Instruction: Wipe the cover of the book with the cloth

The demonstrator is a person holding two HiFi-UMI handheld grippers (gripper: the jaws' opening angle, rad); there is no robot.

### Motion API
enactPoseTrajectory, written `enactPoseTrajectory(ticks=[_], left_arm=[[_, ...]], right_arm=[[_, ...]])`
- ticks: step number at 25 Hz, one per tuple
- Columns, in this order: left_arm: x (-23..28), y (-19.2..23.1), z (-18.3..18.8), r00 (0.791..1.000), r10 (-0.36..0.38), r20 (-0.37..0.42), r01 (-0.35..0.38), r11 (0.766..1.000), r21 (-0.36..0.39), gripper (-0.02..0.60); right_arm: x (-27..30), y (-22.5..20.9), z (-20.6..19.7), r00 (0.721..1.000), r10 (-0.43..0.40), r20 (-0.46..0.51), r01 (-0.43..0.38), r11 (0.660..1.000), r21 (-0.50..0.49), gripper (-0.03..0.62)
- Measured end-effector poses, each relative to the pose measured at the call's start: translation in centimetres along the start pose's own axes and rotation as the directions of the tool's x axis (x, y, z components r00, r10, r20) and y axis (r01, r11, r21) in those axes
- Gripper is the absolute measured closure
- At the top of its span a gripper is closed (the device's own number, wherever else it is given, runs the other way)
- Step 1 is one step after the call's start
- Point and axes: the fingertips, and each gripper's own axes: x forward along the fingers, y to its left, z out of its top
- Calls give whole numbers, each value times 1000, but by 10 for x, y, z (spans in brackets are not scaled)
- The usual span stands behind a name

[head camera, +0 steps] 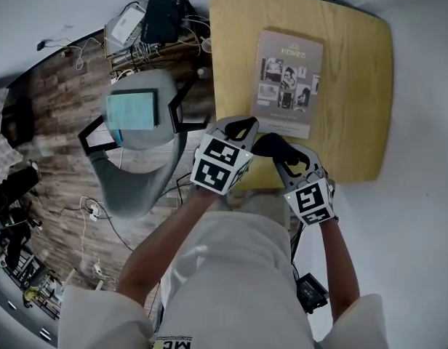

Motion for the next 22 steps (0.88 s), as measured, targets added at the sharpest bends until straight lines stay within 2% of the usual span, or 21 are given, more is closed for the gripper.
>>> enactPoseTrajectory(ticks=[5,10,14,22], left_arm=[[-13,-4,10,1000,-1,26,0,1000,22,572],[-33,-6,23,996,36,76,-37,999,8,572],[-52,-7,39,986,80,144,-75,996,-41,572],[-79,-33,62,964,129,233,-128,992,-21,572]], right_arm=[[-15,-12,14,999,-47,25,46,998,38,439],[-35,-25,27,995,-75,67,69,994,82,439],[-48,-37,38,993,-71,97,62,994,88,439],[-78,-64,67,975,-124,183,111,991,81,439]])
